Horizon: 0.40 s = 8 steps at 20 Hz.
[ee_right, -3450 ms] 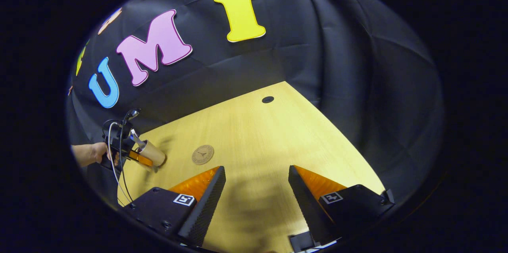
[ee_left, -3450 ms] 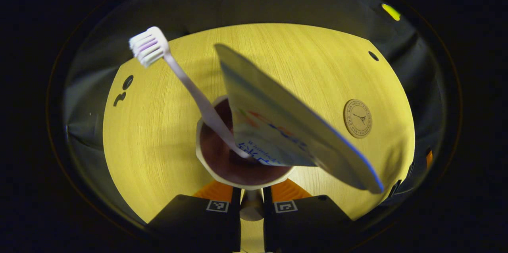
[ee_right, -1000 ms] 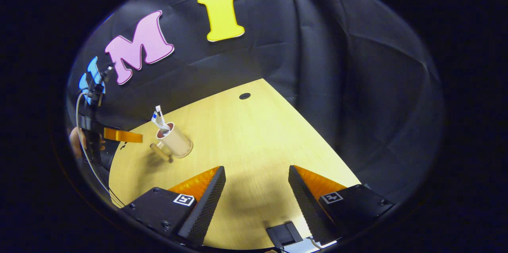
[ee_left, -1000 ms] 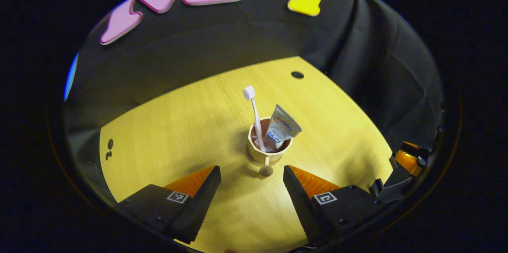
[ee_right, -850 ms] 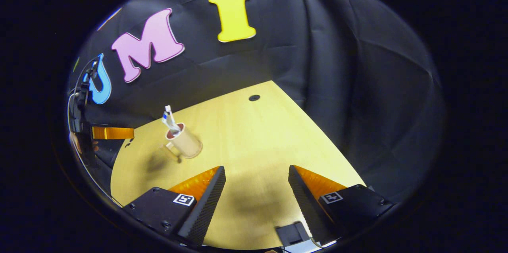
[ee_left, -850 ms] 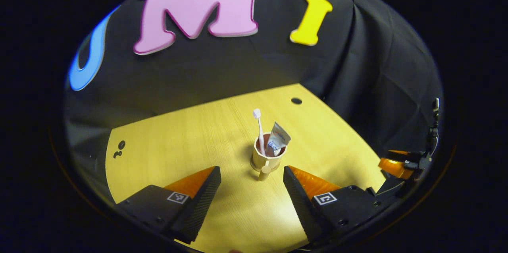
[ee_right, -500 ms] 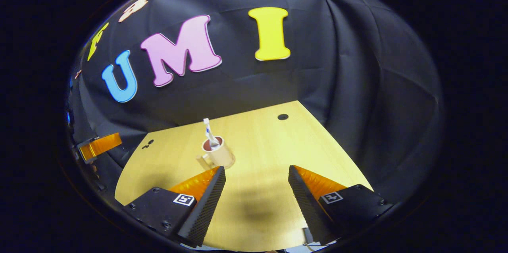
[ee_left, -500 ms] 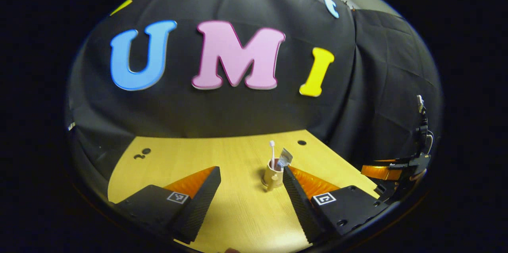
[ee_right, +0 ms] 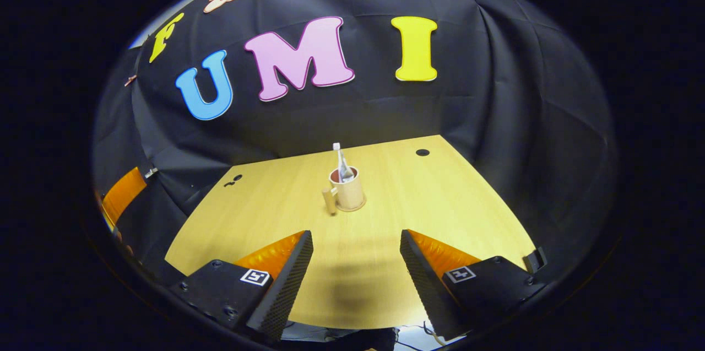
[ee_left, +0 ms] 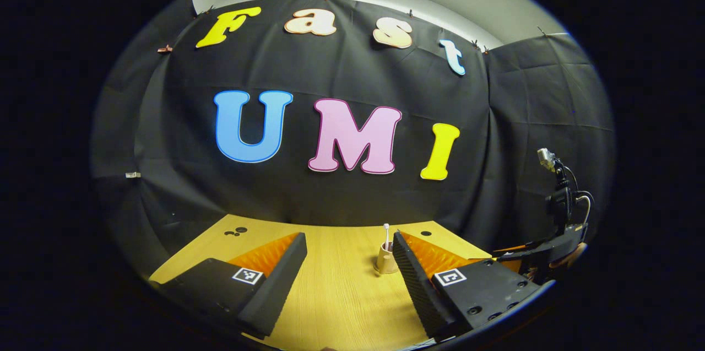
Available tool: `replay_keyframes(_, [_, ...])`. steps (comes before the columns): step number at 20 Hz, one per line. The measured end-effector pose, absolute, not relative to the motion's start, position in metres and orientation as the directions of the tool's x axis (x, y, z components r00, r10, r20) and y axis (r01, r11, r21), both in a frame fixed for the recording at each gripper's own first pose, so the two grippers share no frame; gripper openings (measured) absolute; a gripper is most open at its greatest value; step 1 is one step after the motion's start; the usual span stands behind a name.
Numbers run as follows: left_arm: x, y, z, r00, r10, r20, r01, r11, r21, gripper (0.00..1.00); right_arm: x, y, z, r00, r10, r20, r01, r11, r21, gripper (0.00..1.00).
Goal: Put the toothbrush and toothpaste on the desktop into the cup, then pick up the cup and place it on the coaster on the desktop.
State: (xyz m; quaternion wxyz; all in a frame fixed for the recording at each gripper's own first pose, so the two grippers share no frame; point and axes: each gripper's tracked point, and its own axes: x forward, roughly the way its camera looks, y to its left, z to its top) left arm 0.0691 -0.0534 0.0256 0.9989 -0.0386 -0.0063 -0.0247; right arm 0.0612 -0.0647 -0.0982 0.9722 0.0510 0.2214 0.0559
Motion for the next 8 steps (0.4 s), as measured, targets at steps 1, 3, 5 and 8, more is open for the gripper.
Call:
replay_keyframes(1, [0.068,-0.055,0.025,0.999,-0.050,0.005,0.050,0.995,-0.091,0.97,0.056,-0.058,-0.096,0.902,0.140,-0.409,-0.096,0.987,0.127,0.98])
replay_keyframes(3, [0.060,-0.056,0.027,0.999,-0.051,0.017,0.052,0.993,-0.105,0.98,0.053,-0.049,-0.095,0.910,0.158,-0.383,-0.126,0.986,0.107,0.98])
replay_keyframes(5, [0.045,-0.045,0.032,0.998,-0.053,0.038,0.057,0.993,-0.108,0.97,0.057,-0.045,-0.092,0.916,0.168,-0.365,-0.142,0.985,0.098,0.98])
replay_keyframes(8, [0.030,-0.027,0.032,0.998,-0.023,0.054,0.029,0.992,-0.121,0.97,0.061,-0.045,-0.069,0.940,0.164,-0.299,-0.143,0.986,0.092,0.98])
